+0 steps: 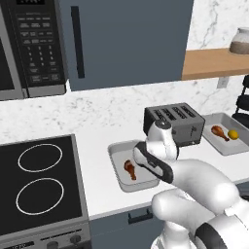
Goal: Place one lemon and one chicken drumstick in each tupperware on the nearby counter, to pack two identical lunches.
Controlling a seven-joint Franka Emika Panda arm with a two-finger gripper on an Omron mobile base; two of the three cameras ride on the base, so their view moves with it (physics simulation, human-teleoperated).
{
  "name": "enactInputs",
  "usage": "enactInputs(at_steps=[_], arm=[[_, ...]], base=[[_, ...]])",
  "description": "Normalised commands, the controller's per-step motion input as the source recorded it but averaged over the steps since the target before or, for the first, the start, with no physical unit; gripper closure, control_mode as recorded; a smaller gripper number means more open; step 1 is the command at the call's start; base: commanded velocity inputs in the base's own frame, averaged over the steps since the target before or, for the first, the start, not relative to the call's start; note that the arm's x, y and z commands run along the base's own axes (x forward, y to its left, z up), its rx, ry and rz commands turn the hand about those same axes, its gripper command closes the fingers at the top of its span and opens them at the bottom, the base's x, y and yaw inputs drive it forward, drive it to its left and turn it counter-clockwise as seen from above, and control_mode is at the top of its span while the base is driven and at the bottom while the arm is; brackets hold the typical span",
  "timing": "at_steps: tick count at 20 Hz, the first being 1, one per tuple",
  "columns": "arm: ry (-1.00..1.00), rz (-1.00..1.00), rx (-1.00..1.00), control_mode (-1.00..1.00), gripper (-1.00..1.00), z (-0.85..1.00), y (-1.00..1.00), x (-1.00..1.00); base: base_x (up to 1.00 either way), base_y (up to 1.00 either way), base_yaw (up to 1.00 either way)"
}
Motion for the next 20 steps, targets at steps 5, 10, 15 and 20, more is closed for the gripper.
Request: enactInputs(at_steps=[5,10,15,20], arm=[[0.03,0.0,0.0,-1.0,-1.0,-0.41,0.03,0.49],[-0.03,0.0,-0.01,-1.0,-1.0,-0.01,0.0,0.15],[-0.08,0.0,-0.03,-1.0,-1.0,0.0,0.0,0.03],[-0.22,0.0,-0.01,-1.0,-1.0,0.32,-0.05,-0.62]], base=[[0.0,0.0,0.0],[0.0,0.0,0.0],[0.0,0.0,0.0],[0.0,0.0,0.0]])
